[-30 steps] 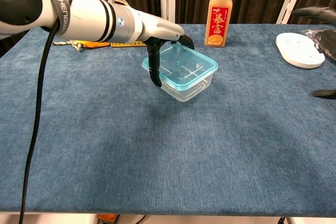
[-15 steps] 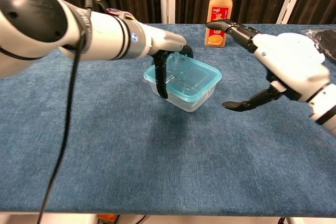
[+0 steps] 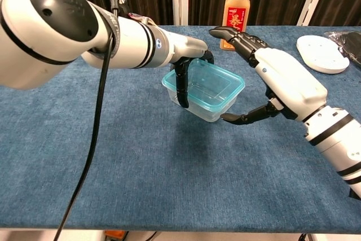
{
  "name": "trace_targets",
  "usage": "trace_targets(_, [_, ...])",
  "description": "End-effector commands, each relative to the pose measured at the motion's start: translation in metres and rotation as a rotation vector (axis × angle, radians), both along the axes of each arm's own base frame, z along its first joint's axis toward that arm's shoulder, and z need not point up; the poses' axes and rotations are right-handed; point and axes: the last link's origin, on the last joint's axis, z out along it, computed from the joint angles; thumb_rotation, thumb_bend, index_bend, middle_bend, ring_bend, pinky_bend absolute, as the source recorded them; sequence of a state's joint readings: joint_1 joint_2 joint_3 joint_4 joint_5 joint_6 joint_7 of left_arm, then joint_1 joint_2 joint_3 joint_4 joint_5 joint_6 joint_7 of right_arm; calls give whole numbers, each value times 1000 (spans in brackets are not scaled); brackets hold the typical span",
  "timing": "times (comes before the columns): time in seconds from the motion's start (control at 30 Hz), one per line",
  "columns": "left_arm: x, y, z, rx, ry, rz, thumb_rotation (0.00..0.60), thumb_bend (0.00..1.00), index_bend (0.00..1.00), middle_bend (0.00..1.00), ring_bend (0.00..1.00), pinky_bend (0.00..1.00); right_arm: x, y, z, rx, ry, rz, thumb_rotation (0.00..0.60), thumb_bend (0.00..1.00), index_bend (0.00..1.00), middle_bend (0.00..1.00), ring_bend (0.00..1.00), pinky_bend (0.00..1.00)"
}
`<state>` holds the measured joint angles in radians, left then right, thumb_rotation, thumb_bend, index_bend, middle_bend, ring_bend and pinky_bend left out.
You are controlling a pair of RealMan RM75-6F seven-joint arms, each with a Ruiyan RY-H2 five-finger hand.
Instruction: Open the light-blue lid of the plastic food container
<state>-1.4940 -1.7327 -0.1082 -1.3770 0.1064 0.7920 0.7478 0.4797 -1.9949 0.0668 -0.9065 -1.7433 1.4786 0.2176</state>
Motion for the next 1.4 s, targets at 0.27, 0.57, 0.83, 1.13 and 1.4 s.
trace_targets(0.27, [0,1,1,-13,3,8,600,0,222,224,206,401,4,-5,-10,-25,36,6,600,26,0,0,0,0])
trace_targets(0.57, [-2,2,1,-19,4,13,600,0,215,224,206,402,5,-10,-12,-36,35,2,600,26,0,0,0,0])
trace_targets(0.83, [-4,3,2,-16,6,13,600,0,215,224,206,402,6,-11,-10,-49,25,7,600,26,0,0,0,0])
trace_targets(1.13, [-4,3,2,-15,16,1,600,0,202,221,206,401,8,-12,-7,-61,15,11,600,26,0,0,0,0])
trace_targets(1.4, [-3,3,1,-17,19,-4,600,0,197,218,206,400,9,-13,-3,-75,-8,15,600,39,0,0,0,0])
